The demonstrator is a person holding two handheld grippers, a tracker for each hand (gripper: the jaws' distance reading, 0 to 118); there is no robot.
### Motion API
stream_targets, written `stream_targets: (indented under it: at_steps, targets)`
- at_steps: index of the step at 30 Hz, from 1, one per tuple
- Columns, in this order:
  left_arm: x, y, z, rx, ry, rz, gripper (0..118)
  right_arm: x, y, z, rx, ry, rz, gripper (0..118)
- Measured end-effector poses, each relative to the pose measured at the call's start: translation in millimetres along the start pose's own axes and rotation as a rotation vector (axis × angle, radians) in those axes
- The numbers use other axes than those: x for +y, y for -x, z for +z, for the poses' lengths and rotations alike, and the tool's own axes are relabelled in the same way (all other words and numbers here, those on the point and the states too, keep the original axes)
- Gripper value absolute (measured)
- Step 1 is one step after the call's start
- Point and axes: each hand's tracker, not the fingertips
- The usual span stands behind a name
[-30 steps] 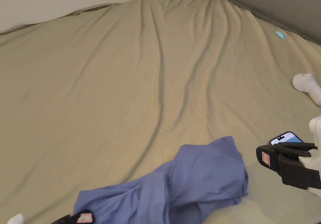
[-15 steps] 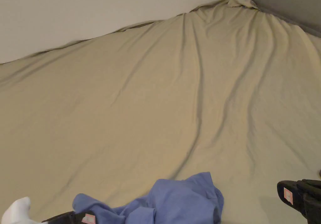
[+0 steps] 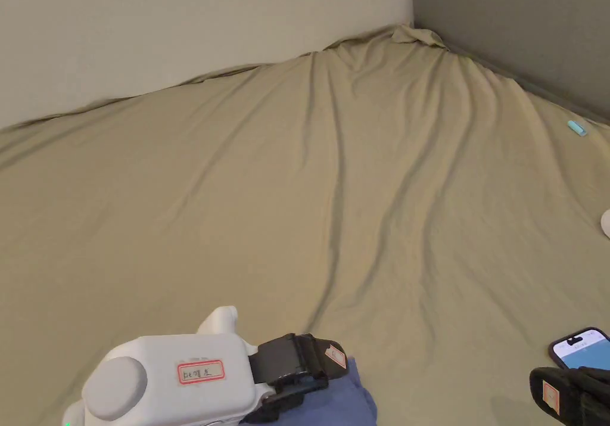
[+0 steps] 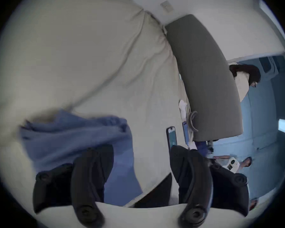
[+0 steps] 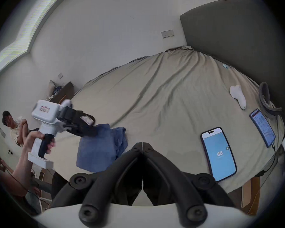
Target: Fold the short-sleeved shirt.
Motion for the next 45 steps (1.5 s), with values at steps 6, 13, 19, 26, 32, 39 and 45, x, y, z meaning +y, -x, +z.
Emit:
stream_targets:
  at_steps: [6,13,19,26,32,39,45]
  targets:
    - [-37,-13,82,0.522,-0.268,-0.338,0,-1,3,-6,0.0,0.009,0.0,2]
    - [-66,-11,-5,0.462,-0.046,-0.403,0,2,10,-16,-0.01,0.03,0.026,2]
    - [-60,-37,-120,0.367,0.123,-0.513,0,0,6,-16,-0.042,0.052,0.02,2]
    - [-30,-65,-92,0.174,0.056,-0.456,0,10,18,-18,-0.042,0.053,0.051,2]
    - [-42,-51,73,0.265,-0.242,-0.43,0,24,71,-40,0.025,0.047,0.192,2]
    - [-79,12,171,0.434,-0.337,-0.292,0,-1,126,-128,0.067,0.209,0.268,2]
    - [-90,59,156,0.355,-0.272,-0.152,0,-42,122,-213,-0.024,0.425,0.281,2]
